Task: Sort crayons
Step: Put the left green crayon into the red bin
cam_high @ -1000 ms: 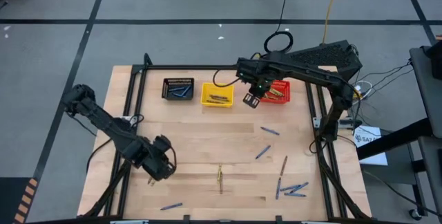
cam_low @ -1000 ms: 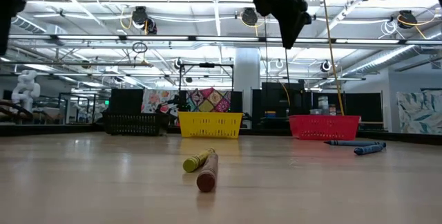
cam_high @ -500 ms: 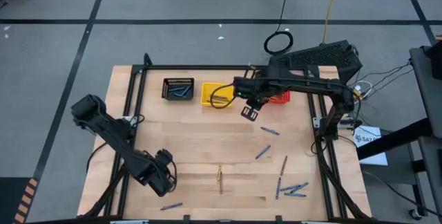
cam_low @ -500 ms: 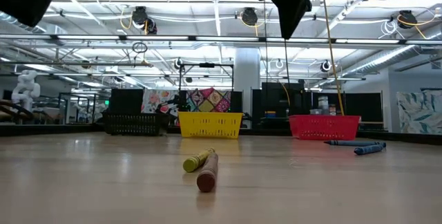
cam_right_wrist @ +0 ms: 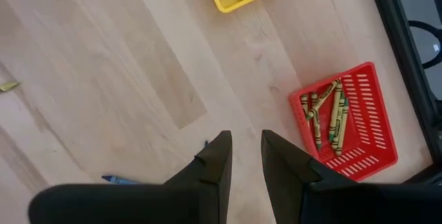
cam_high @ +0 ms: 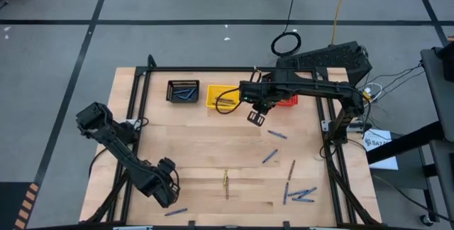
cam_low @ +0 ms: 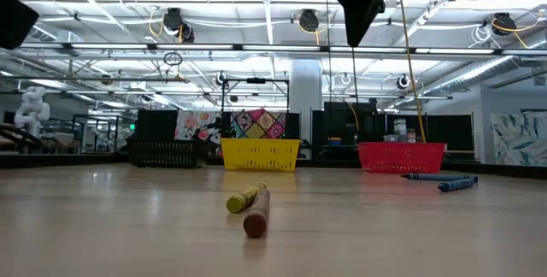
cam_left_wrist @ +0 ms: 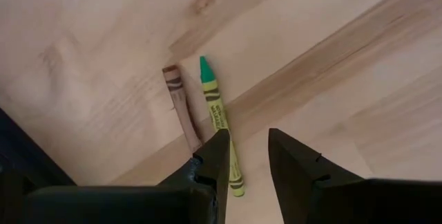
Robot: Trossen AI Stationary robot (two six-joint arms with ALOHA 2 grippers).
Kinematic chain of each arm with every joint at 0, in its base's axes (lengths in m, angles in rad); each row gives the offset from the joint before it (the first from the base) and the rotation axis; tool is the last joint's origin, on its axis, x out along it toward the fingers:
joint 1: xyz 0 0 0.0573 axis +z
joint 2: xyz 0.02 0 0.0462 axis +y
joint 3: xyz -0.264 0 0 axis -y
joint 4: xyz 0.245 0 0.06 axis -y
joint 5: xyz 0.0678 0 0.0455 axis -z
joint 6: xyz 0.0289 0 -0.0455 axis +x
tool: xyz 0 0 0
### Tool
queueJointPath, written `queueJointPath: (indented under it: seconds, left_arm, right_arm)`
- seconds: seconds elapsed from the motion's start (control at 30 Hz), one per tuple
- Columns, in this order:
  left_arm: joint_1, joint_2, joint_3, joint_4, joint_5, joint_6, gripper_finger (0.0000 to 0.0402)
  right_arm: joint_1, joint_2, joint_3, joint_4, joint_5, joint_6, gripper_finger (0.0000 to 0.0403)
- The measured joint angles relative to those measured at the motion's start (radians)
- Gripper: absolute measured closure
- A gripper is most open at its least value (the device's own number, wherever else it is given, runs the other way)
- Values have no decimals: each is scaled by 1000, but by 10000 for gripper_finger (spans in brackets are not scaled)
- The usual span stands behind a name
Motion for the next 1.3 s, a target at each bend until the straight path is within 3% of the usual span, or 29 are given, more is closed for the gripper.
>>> queueJointPath:
  seconds: [0.47, 1.3]
  left_arm:
    - [1, 49, 0, 0, 73, 8, 309]
    - [2, 82, -42, 62, 97, -18, 309]
  right_arm:
    - [10, 0, 0, 0, 0, 0, 339]
    - [36, 0, 0, 10, 0, -38, 339]
